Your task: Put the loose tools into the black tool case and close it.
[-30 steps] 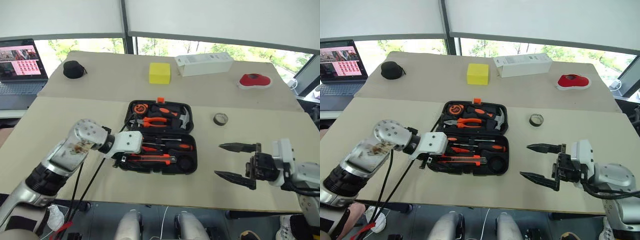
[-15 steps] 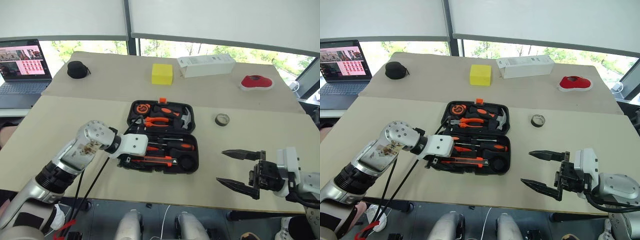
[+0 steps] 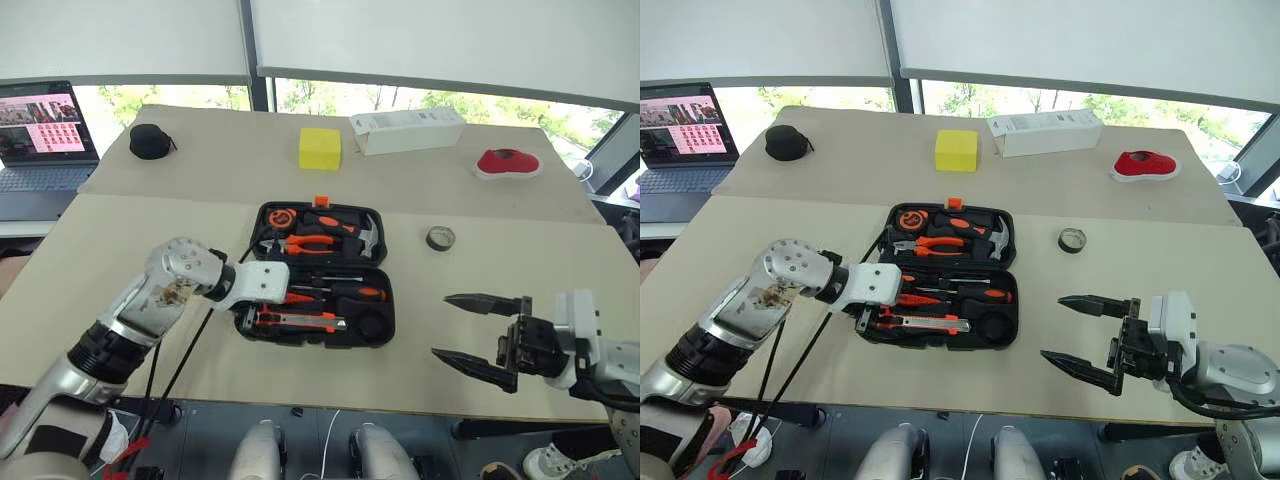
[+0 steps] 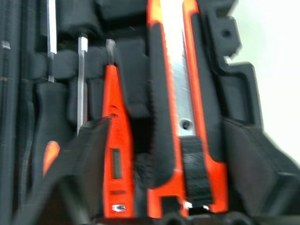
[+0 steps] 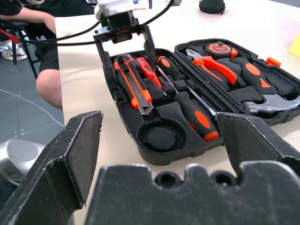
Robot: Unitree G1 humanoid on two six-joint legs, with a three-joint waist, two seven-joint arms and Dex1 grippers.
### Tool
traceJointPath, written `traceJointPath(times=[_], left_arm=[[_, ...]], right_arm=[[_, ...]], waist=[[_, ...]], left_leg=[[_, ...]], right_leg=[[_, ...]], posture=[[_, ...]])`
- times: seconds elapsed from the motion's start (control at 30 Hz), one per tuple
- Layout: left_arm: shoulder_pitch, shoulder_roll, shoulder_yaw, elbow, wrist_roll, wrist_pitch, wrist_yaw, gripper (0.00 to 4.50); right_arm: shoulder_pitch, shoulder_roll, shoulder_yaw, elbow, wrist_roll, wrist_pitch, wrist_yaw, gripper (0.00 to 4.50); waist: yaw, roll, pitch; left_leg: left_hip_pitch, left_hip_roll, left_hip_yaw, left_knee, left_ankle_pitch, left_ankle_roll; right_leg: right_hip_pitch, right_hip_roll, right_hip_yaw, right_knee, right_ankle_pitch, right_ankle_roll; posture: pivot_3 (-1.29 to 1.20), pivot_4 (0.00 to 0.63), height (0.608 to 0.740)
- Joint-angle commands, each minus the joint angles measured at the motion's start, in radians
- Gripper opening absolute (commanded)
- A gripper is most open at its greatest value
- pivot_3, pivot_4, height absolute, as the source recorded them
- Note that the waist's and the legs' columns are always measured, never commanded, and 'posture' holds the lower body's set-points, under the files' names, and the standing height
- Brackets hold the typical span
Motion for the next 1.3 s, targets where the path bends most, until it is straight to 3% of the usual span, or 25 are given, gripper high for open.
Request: traceJointPath(times=[0.03,0.1,0.2,0.53,0.67,0.9,1.13,1.3], left_arm=[[0.006,-0.026,0.110,-0.011,-0.134,-0.017,-0.020,4.44],[0.012,-0.028,0.141,0.006,-0.162,-0.044,-0.022,4.44],[0.027,-0.042,0.168,0.045,-0.175,-0.080,-0.005,3.67],[0.202,-0.102,0.159,0.106,-0.148,-0.260,0.031,0.08],[0.197,-0.146,0.129,0.201,-0.061,-0.295,0.128,0.08],[0.186,-0.193,0.120,0.248,-0.081,-0.250,0.137,0.08],[0.197,-0.160,0.065,0.219,-0.034,0.114,0.211,0.08],[0.197,-0.167,0.038,0.192,-0.049,0.183,0.220,0.08]], right_arm=[[-0.010,0.008,-0.006,0.001,0.005,-0.009,-0.001,4.50],[-0.014,0.012,-0.003,0.007,0.002,-0.010,-0.002,4.50],[-0.018,0.022,0.004,0.015,-0.004,-0.015,-0.005,4.50],[-0.015,0.052,0.005,0.022,-0.018,-0.025,-0.018,4.50],[-0.005,0.064,0.010,0.009,-0.020,-0.026,-0.030,4.50],[0.010,0.077,0.008,-0.018,-0.012,-0.015,-0.039,4.50],[0.015,0.084,0.023,-0.029,-0.012,-0.009,-0.055,4.50],[0.000,0.088,0.035,-0.026,-0.014,-0.007,-0.063,4.50]], waist=[[0.001,0.000,0.000],[0.001,0.000,0.000],[0.001,0.000,0.000],[0.003,0.000,0.000],[0.009,0.000,0.000],[0.012,0.001,-0.001],[0.005,0.007,-0.010],[0.004,0.015,-0.019]], left_leg=[[0.000,0.000,0.000,0.000,0.000,0.000],[0.000,0.000,-0.001,0.000,0.000,0.000],[0.000,0.000,0.000,0.001,0.000,0.000],[0.000,0.000,0.000,0.001,0.000,0.000],[0.001,0.000,0.000,0.002,0.000,0.000],[0.007,0.000,-0.001,0.008,0.000,0.001],[0.012,0.000,-0.001,0.008,0.000,0.001],[0.014,0.000,-0.001,0.007,0.000,0.001]], right_leg=[[0.000,0.000,0.000,0.000,0.000,0.000],[0.000,0.000,0.000,0.000,0.000,0.000],[0.000,0.000,0.000,0.001,0.000,0.000],[0.000,0.000,0.000,0.001,0.000,0.000],[0.001,0.000,-0.001,0.001,0.000,0.000],[0.012,-0.001,-0.002,0.000,0.001,0.002],[0.016,-0.001,-0.001,0.000,0.001,0.002],[0.016,-0.001,-0.001,0.000,0.000,0.004]], posture=[[0.00,0.150,0.740],[0.00,0.150,0.740],[0.00,0.150,0.740],[0.00,0.150,0.740],[0.00,0.150,0.740],[0.00,0.150,0.740],[0.00,0.150,0.740],[0.00,0.150,0.740]])
